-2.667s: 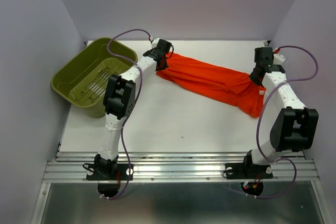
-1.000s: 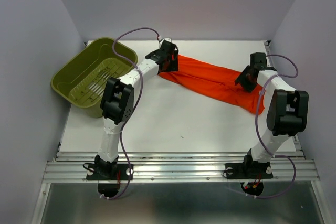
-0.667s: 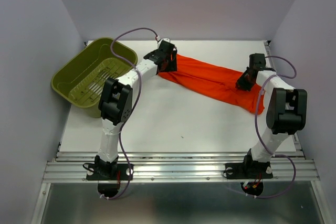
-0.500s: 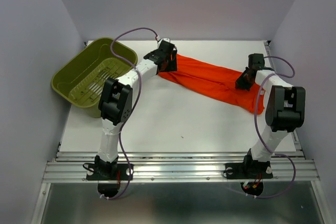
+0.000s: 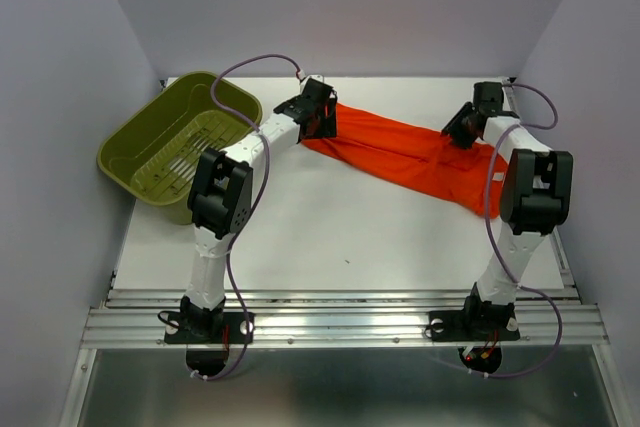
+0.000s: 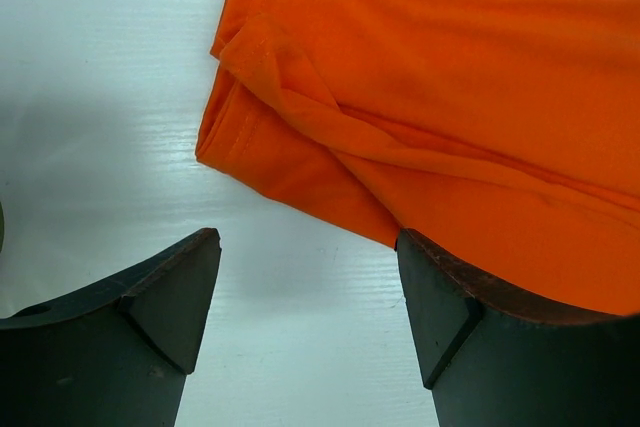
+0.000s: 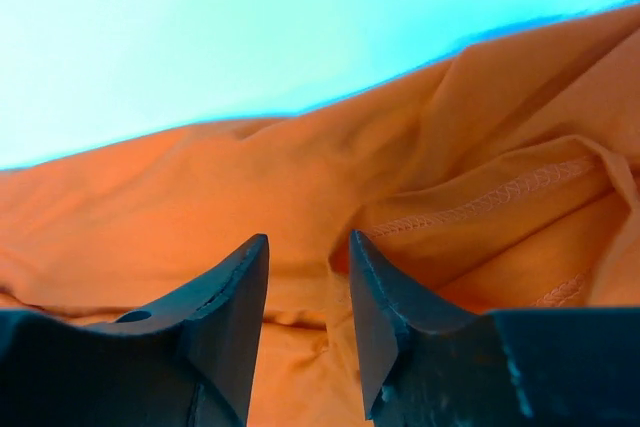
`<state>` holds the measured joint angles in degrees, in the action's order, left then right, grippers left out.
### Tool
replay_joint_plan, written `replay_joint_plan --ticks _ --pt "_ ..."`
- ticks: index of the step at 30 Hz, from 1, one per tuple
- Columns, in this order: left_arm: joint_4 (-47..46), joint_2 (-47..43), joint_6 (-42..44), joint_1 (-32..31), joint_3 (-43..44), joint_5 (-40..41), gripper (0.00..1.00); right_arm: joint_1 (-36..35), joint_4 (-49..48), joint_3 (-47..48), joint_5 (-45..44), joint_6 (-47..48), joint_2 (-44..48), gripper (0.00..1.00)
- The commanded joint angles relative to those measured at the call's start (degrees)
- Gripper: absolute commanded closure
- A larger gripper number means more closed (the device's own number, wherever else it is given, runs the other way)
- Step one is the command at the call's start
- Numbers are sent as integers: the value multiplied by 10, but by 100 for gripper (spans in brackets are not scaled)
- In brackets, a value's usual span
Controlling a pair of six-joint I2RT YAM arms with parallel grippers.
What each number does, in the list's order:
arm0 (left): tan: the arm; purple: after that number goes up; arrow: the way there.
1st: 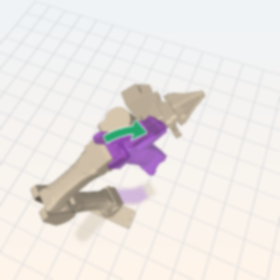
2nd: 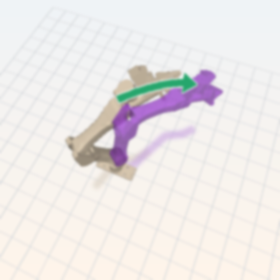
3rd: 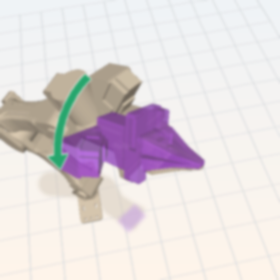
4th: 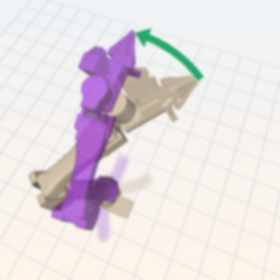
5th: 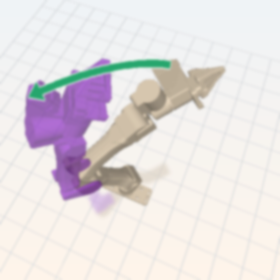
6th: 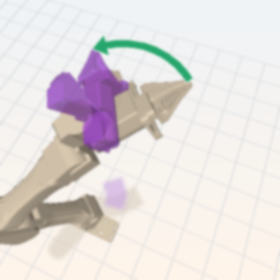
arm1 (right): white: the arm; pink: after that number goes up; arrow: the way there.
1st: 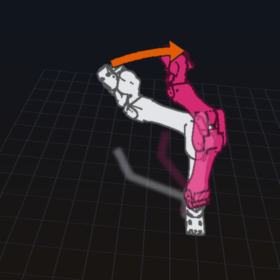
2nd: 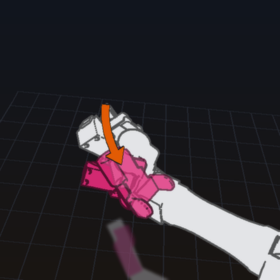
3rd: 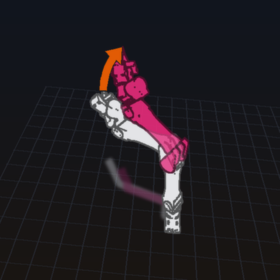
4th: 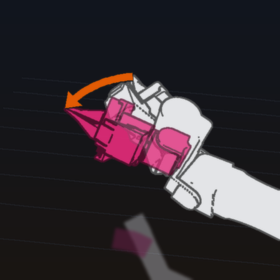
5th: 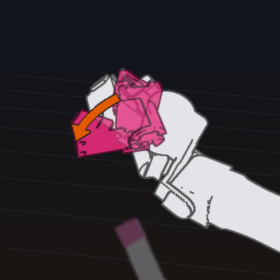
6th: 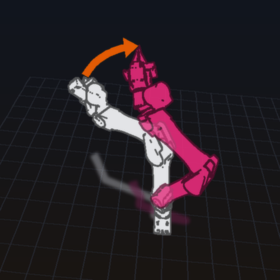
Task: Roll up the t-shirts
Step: Fold the T-shirt at the center of the board.
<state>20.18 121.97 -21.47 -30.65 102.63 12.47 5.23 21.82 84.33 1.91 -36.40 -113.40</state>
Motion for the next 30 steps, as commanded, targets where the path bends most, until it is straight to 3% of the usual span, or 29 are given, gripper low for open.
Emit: replay_joint_plan --ticks 1,6,8,11,14,19,26,30 --pt "3 -40 3 -4 -6 7 18 2 -22 12 -43 19 41 56" --pt "4 -36 4 -5 -1 6 18 7 -23 -70 -130 23 125 54" --pt "6 -37 5 -7 0 7 18 17 -15 -93 -119 20 136 51" --pt "6 -40 7 -8 -1 13 18 45 -14 -146 -74 2 156 36" --pt "6 -46 9 -7 -7 19 18 51 -16 -186 -54 -2 171 33" --pt "5 -49 10 -7 -9 19 18 51 -24 -221 -65 -8 181 43" --pt "3 -52 11 -8 -14 24 18 51 -48 -213 -62 -8 157 44" --pt "4 -53 12 -7 -14 27 18 51 -51 -195 -65 -10 138 50"
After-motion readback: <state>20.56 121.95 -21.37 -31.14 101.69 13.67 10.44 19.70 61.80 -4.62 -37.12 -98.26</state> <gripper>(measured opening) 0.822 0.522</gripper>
